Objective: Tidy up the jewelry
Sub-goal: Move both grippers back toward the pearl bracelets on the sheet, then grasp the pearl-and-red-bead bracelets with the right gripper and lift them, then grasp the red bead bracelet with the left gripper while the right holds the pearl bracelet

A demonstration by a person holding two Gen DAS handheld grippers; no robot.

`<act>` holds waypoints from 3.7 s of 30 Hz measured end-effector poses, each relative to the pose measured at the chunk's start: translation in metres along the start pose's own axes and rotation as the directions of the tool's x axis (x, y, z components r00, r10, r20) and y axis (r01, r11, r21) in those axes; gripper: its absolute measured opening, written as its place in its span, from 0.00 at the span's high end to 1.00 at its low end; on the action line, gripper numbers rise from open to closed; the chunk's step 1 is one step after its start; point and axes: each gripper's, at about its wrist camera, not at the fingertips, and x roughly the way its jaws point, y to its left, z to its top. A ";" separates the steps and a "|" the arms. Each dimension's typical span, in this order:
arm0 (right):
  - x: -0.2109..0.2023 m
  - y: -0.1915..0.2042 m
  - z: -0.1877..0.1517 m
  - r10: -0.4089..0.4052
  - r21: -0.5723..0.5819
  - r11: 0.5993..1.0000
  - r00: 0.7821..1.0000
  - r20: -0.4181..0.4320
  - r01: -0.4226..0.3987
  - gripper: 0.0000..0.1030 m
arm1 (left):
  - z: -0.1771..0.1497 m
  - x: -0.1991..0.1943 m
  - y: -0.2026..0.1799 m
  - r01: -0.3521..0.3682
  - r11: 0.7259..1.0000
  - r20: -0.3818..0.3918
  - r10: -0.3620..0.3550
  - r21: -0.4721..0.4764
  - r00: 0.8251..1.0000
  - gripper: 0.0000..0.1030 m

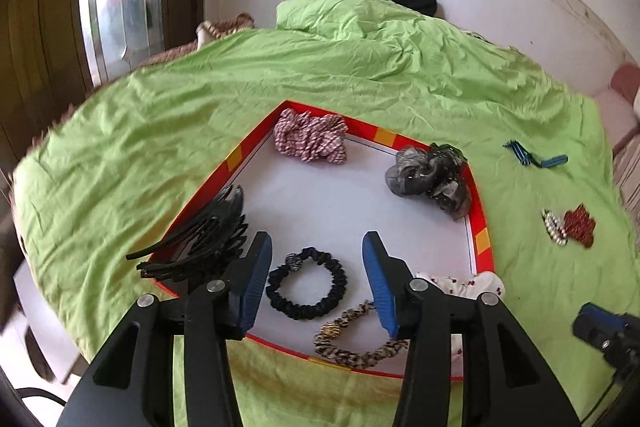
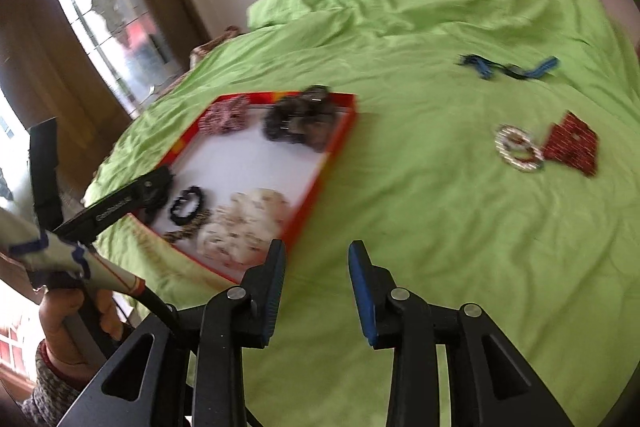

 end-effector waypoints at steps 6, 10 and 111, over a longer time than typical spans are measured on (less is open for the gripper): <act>-0.020 -0.041 -0.012 -0.065 0.057 0.996 0.998 0.014 0.064 0.66 | -0.002 -0.007 -0.031 0.012 0.997 0.023 -0.014 0.078 1.000 0.50; -0.034 -0.075 -0.019 -0.106 0.124 0.987 0.994 0.020 0.103 0.65 | -0.005 -0.011 -0.051 0.031 0.993 0.027 -0.034 0.118 0.999 0.48; -0.025 -0.281 -0.040 -0.172 0.472 0.870 0.985 0.021 0.142 0.78 | -0.075 0.081 -0.313 0.571 0.808 -0.482 -0.445 0.148 0.755 0.93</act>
